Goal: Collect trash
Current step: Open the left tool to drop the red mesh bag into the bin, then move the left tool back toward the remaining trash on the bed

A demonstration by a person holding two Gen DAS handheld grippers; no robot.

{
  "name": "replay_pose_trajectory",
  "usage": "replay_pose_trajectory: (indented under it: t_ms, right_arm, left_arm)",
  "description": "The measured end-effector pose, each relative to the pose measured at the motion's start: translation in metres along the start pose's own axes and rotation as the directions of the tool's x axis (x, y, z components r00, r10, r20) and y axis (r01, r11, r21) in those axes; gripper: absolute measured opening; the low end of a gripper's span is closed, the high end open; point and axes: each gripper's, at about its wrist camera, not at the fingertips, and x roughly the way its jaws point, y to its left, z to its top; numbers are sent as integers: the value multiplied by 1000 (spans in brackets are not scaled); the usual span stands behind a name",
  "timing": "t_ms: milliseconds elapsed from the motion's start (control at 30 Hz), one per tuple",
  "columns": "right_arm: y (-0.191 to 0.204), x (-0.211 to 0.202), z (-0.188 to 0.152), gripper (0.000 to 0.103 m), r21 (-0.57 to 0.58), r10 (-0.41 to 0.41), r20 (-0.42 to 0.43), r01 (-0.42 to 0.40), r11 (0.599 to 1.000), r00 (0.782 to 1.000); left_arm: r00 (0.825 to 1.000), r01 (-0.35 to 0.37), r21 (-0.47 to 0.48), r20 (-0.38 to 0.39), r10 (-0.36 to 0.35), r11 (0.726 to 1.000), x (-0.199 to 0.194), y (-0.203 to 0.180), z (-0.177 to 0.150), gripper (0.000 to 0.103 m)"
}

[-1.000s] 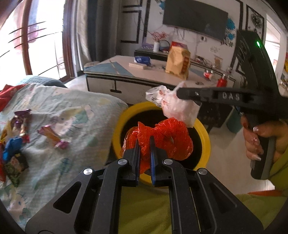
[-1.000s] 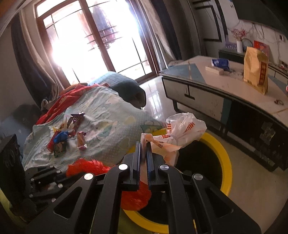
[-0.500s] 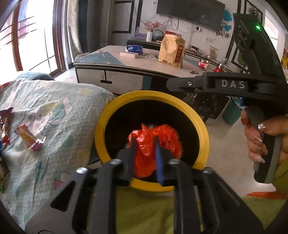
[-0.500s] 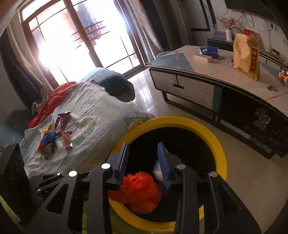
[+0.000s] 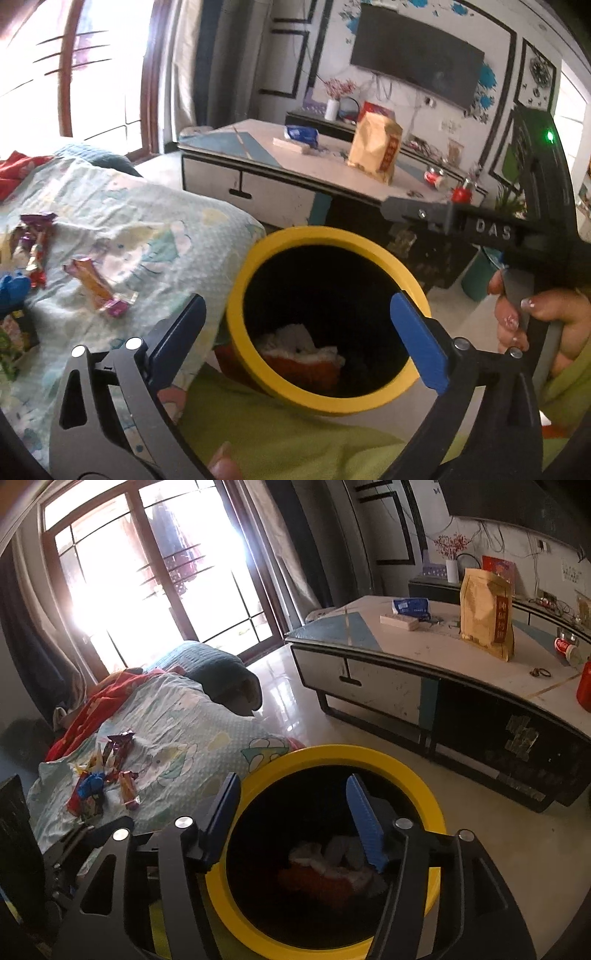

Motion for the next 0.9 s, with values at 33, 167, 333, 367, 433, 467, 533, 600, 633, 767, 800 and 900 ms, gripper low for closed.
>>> replay_pose_trajectory:
  t_ms: [33, 167, 333, 367, 433, 467, 533, 600, 633, 767, 800, 900]
  right_arm:
    - [1, -1, 1, 62, -5, 0, 4, 0, 1000, 1000]
    - [8, -5, 1, 63, -23, 3, 20, -2, 1000, 1000]
    - [17, -8, 1, 63, -51, 13, 34, -11, 999, 999]
    - [19, -9, 1, 63, -56, 14, 36, -12, 998, 999]
    - [25, -10, 0, 63, -72, 20, 41, -17, 997, 999]
    - [27, -11, 0, 63, -76, 20, 43, -17, 997, 999]
    - [32, -13, 0, 63, -90, 28, 50, -24, 996, 998]
    - [37, -15, -1, 63, -103, 37, 57, -31, 994, 998]
    - [39, -16, -1, 63, -110, 43, 60, -36, 993, 997]
    - [49, -20, -2, 70, -134, 63, 75, -53, 990, 995]
    - [53, -21, -2, 70, -145, 71, 79, -59, 988, 994]
    - [62, -21, -3, 70, -168, 87, 79, -73, 983, 993]
  left_arm:
    - [1000, -9, -2, 12, 9, 1000, -3, 1, 1, 92]
    - [998, -44, -1, 47, 44, 999, -14, 7, 3, 92]
    - [994, -71, -25, 81, 73, 997, -25, 17, 5, 92]
    - [993, -78, -34, 91, 81, 996, -28, 20, 6, 92]
    - [991, -86, -49, 100, 91, 995, -31, 25, 7, 92]
    - [990, -90, -53, 104, 95, 994, -33, 26, 7, 92]
    - [988, -100, -62, 113, 107, 993, -37, 30, 8, 92]
    - [985, -112, -74, 125, 120, 991, -41, 33, 8, 92]
    - [984, -117, -80, 128, 127, 990, -43, 35, 8, 92]
    - [977, -142, -108, 146, 157, 984, -52, 46, 8, 92]
    - [975, -147, -114, 149, 163, 983, -54, 48, 8, 92]
    - [970, -165, -134, 158, 186, 977, -61, 55, 7, 92]
